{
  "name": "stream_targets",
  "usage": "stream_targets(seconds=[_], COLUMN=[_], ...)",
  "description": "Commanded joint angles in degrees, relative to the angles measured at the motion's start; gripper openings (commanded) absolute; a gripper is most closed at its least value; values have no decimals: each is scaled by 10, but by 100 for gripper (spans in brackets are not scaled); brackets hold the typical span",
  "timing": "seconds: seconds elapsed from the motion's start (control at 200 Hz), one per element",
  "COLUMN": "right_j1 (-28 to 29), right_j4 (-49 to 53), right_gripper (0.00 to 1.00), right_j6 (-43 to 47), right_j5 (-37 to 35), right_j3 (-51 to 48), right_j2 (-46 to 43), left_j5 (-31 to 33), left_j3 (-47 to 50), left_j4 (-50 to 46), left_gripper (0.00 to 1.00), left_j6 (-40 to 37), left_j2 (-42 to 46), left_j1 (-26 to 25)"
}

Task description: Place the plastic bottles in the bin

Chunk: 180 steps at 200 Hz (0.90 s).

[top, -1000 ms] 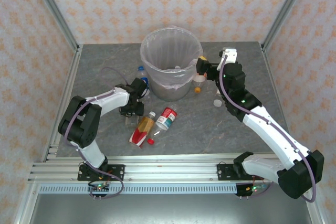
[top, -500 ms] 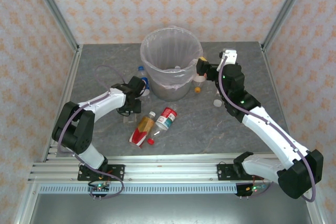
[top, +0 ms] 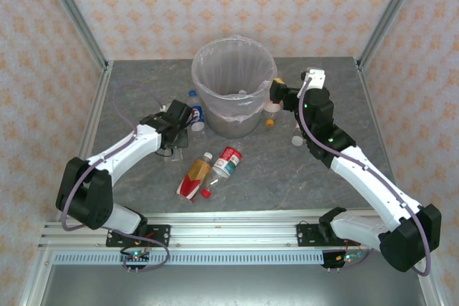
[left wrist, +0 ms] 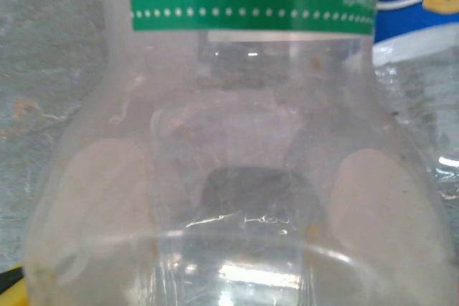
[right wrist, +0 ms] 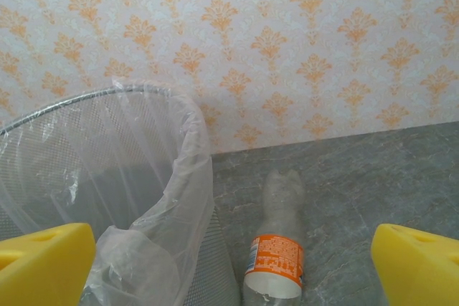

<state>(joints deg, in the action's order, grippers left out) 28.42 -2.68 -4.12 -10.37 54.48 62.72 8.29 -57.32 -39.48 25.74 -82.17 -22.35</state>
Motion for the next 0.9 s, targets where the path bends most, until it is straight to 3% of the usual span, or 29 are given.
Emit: stream_targets(seconds=[0.0, 0.21, 0.541, 0.666, 0.896], right_j1=[-5, -14, -35, -37, -39], right_j4=[-19, -26, -21, -29, -19], right_gripper=[99, 99, 99, 99, 99], right_j6=[-14, -109, -180, -204, -218], right_j5=[-20, -61, -31, -27, -32], right_j3=[-10, -37, -61, -77, -95], right_j2=[-9, -9, -14, -15, -27], left_j5=[47, 117, 174, 158, 75], left_j3=[17, 25, -1, -37, -110], left_j4=[7, 42, 154, 195, 250], left_gripper=[35, 35, 35, 35, 34], left_j6=[15, 40, 39, 20, -7], left_j2=[41, 106, 187, 190, 178], left_j1=[5, 4, 3, 3, 1])
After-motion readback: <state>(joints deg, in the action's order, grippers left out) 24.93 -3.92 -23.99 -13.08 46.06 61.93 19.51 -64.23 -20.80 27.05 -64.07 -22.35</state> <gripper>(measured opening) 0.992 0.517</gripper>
